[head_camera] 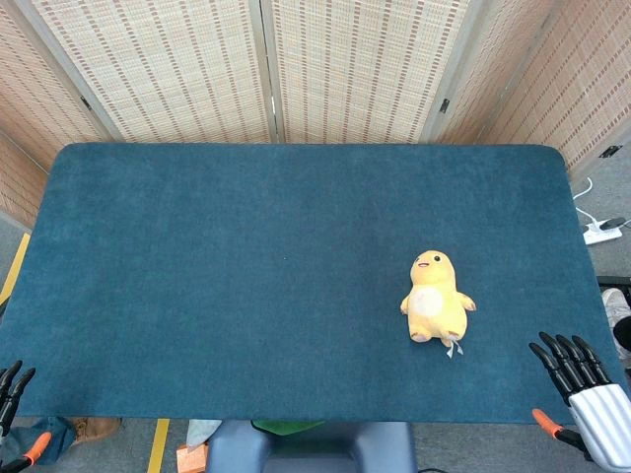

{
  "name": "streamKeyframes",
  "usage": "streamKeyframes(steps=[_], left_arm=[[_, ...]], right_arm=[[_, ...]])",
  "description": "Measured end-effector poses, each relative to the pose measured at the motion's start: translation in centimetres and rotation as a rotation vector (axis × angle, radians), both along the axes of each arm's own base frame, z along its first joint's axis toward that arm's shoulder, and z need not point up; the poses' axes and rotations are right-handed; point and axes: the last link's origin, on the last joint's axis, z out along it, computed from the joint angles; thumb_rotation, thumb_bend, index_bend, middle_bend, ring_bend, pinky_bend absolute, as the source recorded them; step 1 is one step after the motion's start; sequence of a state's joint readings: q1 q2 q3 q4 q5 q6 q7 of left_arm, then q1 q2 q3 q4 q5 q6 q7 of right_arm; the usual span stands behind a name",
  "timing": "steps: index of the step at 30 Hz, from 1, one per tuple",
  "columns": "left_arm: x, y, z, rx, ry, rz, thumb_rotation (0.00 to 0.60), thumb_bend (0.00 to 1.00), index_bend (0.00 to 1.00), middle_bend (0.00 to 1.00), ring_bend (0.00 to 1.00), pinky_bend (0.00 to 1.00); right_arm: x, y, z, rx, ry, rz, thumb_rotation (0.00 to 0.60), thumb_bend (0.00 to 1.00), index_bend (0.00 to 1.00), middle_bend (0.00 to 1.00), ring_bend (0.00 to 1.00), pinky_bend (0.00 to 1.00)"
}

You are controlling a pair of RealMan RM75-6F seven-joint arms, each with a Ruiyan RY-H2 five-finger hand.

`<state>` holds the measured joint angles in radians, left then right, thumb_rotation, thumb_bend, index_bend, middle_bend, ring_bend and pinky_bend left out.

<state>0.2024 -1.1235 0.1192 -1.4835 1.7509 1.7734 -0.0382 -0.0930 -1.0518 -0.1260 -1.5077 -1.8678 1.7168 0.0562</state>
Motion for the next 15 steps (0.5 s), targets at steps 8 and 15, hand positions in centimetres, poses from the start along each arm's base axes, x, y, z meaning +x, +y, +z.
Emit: streamKeyframes(steps=[8,15], left_arm=[[0.0,0.3,-0.2,-0.01,0.0,-0.004,0.6,0.24,0.0,0.0,0.0,0.17],[0.1,1.0,-0.3,0.002,0.001,-0.035,0.6,0.24,0.0,0.0,0.0,0.18]], right_arm=[[0.1,-1.0,-0.9,0.018,0.008,0.004,0.6,0.12,0.0,0.0,0.0,0.0],[1.4,-5.3,-3.8,0.065,0.053,0.025,0.6,0.12,0.0,0.0,0.0,0.0]])
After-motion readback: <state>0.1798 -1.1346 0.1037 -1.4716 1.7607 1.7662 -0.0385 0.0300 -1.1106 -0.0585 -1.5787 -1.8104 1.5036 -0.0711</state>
